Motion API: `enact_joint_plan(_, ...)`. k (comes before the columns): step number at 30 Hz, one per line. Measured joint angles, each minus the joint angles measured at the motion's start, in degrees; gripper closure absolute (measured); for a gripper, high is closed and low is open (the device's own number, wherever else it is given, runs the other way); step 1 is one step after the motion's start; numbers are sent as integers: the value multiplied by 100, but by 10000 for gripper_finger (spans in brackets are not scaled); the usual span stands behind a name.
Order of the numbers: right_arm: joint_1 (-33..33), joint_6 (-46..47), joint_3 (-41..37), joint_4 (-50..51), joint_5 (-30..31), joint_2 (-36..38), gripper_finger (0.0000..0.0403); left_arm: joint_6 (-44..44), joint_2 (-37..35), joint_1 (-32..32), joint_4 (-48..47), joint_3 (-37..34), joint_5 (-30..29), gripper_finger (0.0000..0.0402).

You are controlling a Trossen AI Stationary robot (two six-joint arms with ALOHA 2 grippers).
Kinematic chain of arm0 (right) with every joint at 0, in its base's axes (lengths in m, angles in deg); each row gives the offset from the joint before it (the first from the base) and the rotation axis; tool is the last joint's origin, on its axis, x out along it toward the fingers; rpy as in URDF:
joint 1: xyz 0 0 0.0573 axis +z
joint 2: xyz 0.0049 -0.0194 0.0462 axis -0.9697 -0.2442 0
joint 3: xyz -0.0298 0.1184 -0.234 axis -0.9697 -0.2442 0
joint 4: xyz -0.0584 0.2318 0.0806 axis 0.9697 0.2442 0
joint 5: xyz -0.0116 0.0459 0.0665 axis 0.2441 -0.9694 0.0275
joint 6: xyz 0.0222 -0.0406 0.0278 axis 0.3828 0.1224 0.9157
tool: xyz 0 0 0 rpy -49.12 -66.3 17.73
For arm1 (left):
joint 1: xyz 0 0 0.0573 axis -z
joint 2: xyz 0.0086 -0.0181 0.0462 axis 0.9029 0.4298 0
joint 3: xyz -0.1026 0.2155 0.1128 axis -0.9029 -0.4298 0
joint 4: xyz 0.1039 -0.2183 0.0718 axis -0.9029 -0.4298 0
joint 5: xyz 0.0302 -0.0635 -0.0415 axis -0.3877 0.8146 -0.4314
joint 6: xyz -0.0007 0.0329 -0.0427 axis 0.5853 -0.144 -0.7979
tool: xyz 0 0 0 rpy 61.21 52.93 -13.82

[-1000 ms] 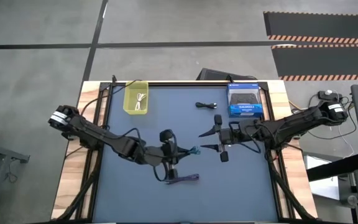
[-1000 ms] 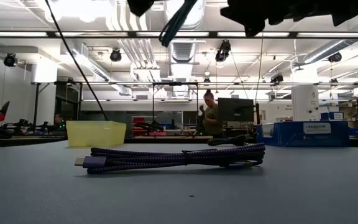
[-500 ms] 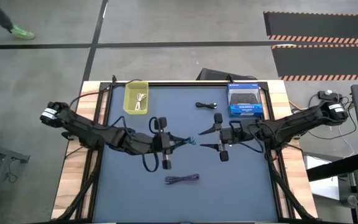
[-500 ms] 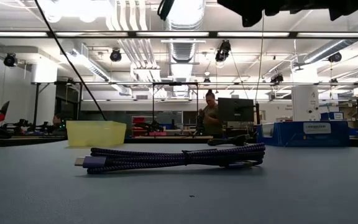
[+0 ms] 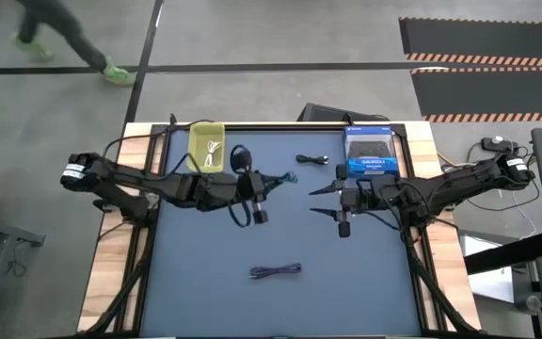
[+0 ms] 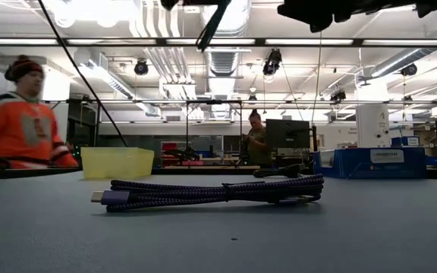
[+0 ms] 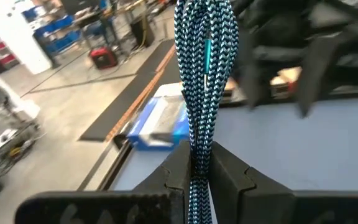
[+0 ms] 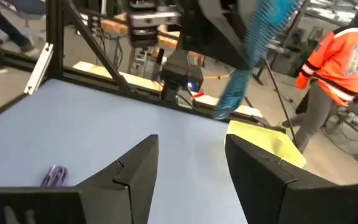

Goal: Pick and place USB-C Cables
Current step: Put the blue black charger cable into the yellow bin

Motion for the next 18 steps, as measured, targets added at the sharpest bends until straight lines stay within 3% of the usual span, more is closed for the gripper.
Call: enact_joint_plan(18, 0, 262, -4, 1150, 100, 889, 225, -1220, 0, -2073, -1773, -6, 4, 379)
